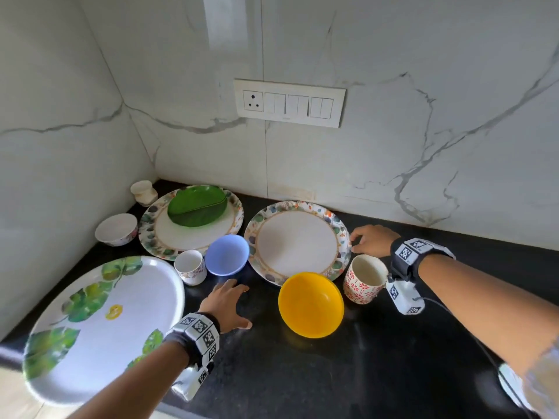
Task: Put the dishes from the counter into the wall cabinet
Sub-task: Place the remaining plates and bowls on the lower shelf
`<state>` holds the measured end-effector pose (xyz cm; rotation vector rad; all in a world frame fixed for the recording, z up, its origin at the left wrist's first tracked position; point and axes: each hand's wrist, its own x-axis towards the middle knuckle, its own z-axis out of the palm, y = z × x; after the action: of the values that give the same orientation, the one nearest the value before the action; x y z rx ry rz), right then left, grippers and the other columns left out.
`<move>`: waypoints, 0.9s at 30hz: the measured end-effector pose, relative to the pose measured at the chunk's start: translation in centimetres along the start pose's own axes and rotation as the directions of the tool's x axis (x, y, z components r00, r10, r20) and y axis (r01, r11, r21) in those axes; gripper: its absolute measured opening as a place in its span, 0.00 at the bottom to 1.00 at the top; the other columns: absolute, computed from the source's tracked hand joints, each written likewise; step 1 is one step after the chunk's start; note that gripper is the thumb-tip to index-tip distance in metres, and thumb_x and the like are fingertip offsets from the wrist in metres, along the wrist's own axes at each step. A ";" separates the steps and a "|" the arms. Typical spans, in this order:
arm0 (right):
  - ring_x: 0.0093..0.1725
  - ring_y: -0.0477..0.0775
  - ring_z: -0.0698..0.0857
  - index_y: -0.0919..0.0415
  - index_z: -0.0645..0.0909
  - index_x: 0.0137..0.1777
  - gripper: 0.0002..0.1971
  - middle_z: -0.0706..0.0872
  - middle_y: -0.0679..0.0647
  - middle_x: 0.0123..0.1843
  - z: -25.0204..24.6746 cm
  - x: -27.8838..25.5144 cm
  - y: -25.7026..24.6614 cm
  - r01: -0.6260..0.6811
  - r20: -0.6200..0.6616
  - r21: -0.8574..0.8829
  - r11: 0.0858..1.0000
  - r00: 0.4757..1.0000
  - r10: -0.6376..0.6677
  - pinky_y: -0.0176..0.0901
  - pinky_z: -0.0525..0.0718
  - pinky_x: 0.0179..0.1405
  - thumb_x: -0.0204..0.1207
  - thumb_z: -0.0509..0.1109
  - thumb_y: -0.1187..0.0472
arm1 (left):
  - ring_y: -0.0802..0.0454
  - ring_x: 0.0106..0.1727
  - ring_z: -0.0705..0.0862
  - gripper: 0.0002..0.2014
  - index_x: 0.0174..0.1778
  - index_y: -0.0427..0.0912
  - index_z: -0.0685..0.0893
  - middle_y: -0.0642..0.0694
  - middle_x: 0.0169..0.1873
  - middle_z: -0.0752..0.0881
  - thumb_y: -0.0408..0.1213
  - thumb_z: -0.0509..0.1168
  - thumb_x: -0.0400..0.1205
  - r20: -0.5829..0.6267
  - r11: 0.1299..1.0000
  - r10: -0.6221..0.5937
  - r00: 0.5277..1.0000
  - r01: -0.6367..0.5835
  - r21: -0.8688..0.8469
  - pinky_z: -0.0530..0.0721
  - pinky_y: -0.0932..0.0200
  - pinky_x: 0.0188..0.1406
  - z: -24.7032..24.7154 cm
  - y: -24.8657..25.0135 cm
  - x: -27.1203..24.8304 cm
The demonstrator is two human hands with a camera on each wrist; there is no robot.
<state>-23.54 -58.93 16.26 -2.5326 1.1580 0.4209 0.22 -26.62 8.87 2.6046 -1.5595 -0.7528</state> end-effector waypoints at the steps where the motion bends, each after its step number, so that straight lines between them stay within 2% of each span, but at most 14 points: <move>1: 0.58 0.53 0.84 0.45 0.81 0.67 0.19 0.86 0.49 0.63 0.0 0.6 0.2 0.016 0.029 0.008 1.000 0.999 -0.016 0.44 0.79 0.52 0.77 0.72 0.46 | 0.43 0.82 0.62 0.47 0.81 0.55 0.64 0.47 0.83 0.61 0.59 0.77 0.68 0.006 1.000 -0.011 1.000 0.011 -0.009 0.71 0.40 0.76 0.2 0.1 0.1; 3: 0.60 0.53 0.82 0.47 0.79 0.70 0.22 0.84 0.50 0.66 -0.2 1.6 0.7 0.035 0.064 0.032 0.999 0.997 -0.037 0.44 0.78 0.52 0.77 0.72 0.45 | 0.42 0.82 0.62 0.47 0.81 0.55 0.65 0.46 0.83 0.61 0.58 0.78 0.67 0.009 0.999 -0.023 1.000 0.024 -0.021 0.69 0.40 0.78 0.3 0.2 0.3; 5: 0.59 0.53 0.82 0.46 0.78 0.71 0.23 0.82 0.51 0.65 -0.1 2.5 1.2 0.017 0.108 0.099 0.995 0.994 -0.028 0.45 0.83 0.50 0.77 0.73 0.45 | 0.42 0.81 0.64 0.47 0.80 0.55 0.66 0.46 0.82 0.63 0.58 0.79 0.67 0.015 0.999 -0.029 0.999 0.030 -0.021 0.69 0.42 0.77 0.2 0.2 0.5; 7: 0.58 0.53 0.83 0.43 0.77 0.70 0.22 0.82 0.50 0.63 0.0 3.3 1.9 -0.029 0.180 0.171 0.985 0.984 -0.002 0.48 0.87 0.47 0.77 0.72 0.45 | 0.43 0.77 0.69 0.46 0.79 0.54 0.68 0.47 0.77 0.69 0.58 0.80 0.65 0.011 0.999 -0.033 0.999 0.033 -0.012 0.73 0.44 0.74 0.0 0.4 0.8; 9: 0.57 0.53 0.84 0.43 0.76 0.70 0.21 0.83 0.50 0.63 0.2 3.8 2.4 -0.043 0.220 0.190 0.981 0.975 0.000 0.49 0.87 0.46 0.78 0.71 0.45 | 0.44 0.71 0.72 0.46 0.76 0.54 0.71 0.49 0.69 0.73 0.58 0.81 0.62 0.009 0.999 -0.036 0.999 0.036 0.005 0.78 0.45 0.68 -0.3 0.6 1.0; 13: 0.56 0.52 0.85 0.45 0.76 0.71 0.20 0.84 0.50 0.58 0.3 4.8 3.0 -0.045 0.256 0.189 0.981 0.967 -0.005 0.55 0.88 0.54 0.80 0.69 0.46 | 0.44 0.66 0.72 0.45 0.70 0.55 0.72 0.51 0.61 0.73 0.57 0.83 0.59 0.028 0.999 -0.051 0.998 0.051 0.015 0.80 0.45 0.62 -0.6 0.9 1.6; 15: 0.54 0.53 0.87 0.47 0.72 0.75 0.25 0.85 0.52 0.54 0.3 5.2 3.1 -0.032 0.239 0.215 0.976 0.971 -0.021 0.51 0.88 0.47 0.80 0.70 0.47 | 0.44 0.65 0.72 0.44 0.69 0.55 0.71 0.51 0.61 0.72 0.56 0.83 0.58 0.034 0.998 -0.055 0.998 0.055 0.018 0.80 0.44 0.61 -0.7 1.1 1.8; 17: 0.52 0.52 0.87 0.48 0.61 0.83 0.35 0.84 0.52 0.53 0.4 5.8 3.2 -0.033 0.218 0.251 0.967 0.976 -0.023 0.45 0.86 0.37 0.79 0.71 0.46 | 0.44 0.65 0.72 0.44 0.69 0.55 0.71 0.51 0.61 0.72 0.56 0.83 0.58 0.036 0.998 -0.057 0.998 0.056 0.016 0.80 0.45 0.61 -0.7 1.1 1.9; 19: 0.52 0.52 0.88 0.51 0.50 0.87 0.42 0.84 0.53 0.56 0.6 6.7 3.2 -0.047 0.223 0.268 0.962 0.975 -0.015 0.45 0.87 0.40 0.80 0.71 0.46 | 0.44 0.65 0.72 0.44 0.69 0.54 0.71 0.50 0.62 0.72 0.57 0.83 0.59 0.032 0.998 -0.058 0.998 0.058 0.009 0.79 0.46 0.62 -0.5 1.1 1.9; 21: 0.52 0.53 0.88 0.54 0.45 0.88 0.45 0.83 0.54 0.57 0.9 7.5 3.2 -0.055 0.230 0.291 0.955 0.973 -0.014 0.47 0.89 0.45 0.80 0.70 0.47 | 0.45 0.66 0.71 0.44 0.70 0.54 0.71 0.51 0.63 0.72 0.57 0.82 0.60 0.027 0.998 -0.057 0.998 0.057 0.002 0.78 0.47 0.63 -0.4 0.9 1.9; 24: 0.44 0.51 0.88 0.57 0.42 0.88 0.47 0.82 0.48 0.45 1.0 8.1 2.6 -0.021 0.203 0.307 0.951 0.978 -0.044 0.39 0.83 0.33 0.80 0.72 0.52 | 0.45 0.67 0.70 0.44 0.71 0.54 0.71 0.51 0.64 0.72 0.56 0.82 0.60 0.019 0.998 -0.060 0.998 0.060 -0.015 0.77 0.49 0.65 -0.3 0.9 1.8; 27: 0.37 0.48 0.85 0.55 0.46 0.87 0.45 0.79 0.46 0.39 0.9 8.1 1.9 0.077 0.148 0.332 0.940 0.980 -0.133 0.32 0.77 0.26 0.79 0.73 0.63 | 0.45 0.69 0.69 0.44 0.72 0.54 0.71 0.51 0.66 0.71 0.55 0.82 0.61 0.020 0.997 -0.069 0.997 0.069 -0.030 0.77 0.48 0.66 -0.2 1.1 1.9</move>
<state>-20.02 -65.18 11.94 -2.2138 0.9367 0.3746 0.18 -28.78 8.61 2.6499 -1.4573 -0.8019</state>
